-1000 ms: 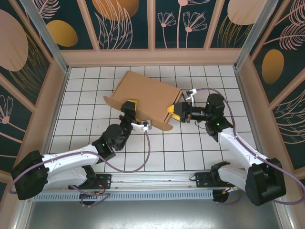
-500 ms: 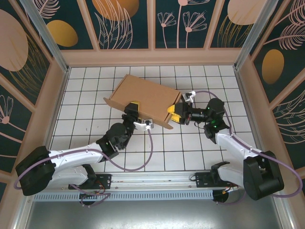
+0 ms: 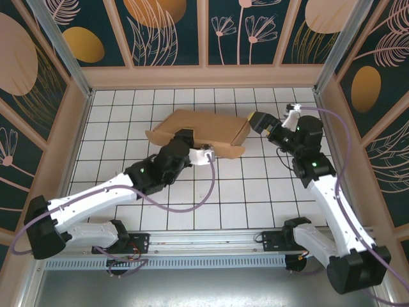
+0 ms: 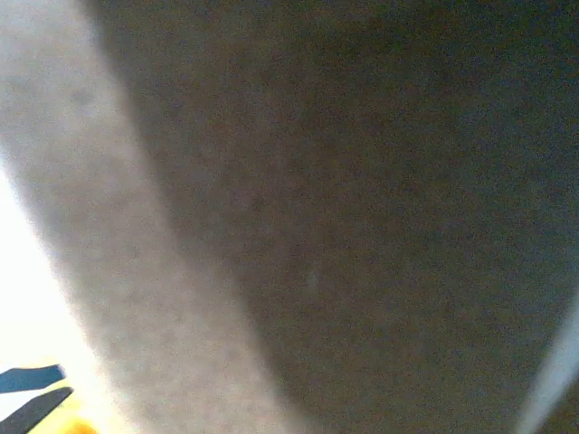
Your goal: Fold the paper box
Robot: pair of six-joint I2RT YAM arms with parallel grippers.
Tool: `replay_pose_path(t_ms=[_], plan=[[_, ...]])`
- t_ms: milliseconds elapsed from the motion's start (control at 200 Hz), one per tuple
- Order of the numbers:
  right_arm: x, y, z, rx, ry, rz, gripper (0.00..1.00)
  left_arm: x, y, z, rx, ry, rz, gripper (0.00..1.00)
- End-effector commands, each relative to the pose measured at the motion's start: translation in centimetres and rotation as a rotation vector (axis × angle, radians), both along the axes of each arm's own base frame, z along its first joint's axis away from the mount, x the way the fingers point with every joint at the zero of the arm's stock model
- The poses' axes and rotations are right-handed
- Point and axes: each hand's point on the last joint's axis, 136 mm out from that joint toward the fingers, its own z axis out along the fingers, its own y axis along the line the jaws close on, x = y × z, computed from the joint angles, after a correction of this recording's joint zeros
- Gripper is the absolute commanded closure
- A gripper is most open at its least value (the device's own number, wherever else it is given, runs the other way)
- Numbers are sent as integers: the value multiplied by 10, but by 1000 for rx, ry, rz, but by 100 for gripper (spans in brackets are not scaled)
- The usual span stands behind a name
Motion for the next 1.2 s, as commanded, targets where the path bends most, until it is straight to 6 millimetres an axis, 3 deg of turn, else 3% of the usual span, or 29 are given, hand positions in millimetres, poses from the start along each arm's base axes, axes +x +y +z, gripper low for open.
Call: replay_pose_path(t_ms=[0, 70, 130, 230, 295, 455, 576, 671, 756, 916, 1046, 1196], plan=[[10, -32, 10, -133, -146, -170, 3, -40, 22, -62, 152, 424, 62, 55], [15, -27, 9, -160, -169, -135, 9, -50, 18, -71, 174, 542, 76, 55], [26, -20, -8, -182, -126, -89, 16, -57, 12, -76, 188, 612, 81, 55], [46, -1, -59, -156, 62, 43, 36, -63, 6, -86, 223, 685, 86, 55], [57, 8, -91, -112, 165, 101, 56, -63, 2, -90, 234, 708, 86, 57], [77, 49, -155, -11, 360, 304, 74, -65, -8, -100, 260, 764, 82, 57], [73, 99, -189, -36, 406, 494, 71, -63, -17, -107, 271, 789, 76, 55], [48, 143, -208, -28, 451, 700, 71, -60, -22, -112, 285, 797, 79, 52], [35, 163, -234, -103, 496, 772, 74, -56, -24, -114, 293, 787, 87, 50], [17, 178, -272, -105, 600, 872, 78, -48, -30, -121, 308, 770, 96, 40], [12, 182, -282, -104, 627, 892, 79, -38, -34, -125, 314, 743, 113, 34], [23, 177, -280, -129, 604, 847, 79, -27, -38, -117, 285, 687, 134, 24]])
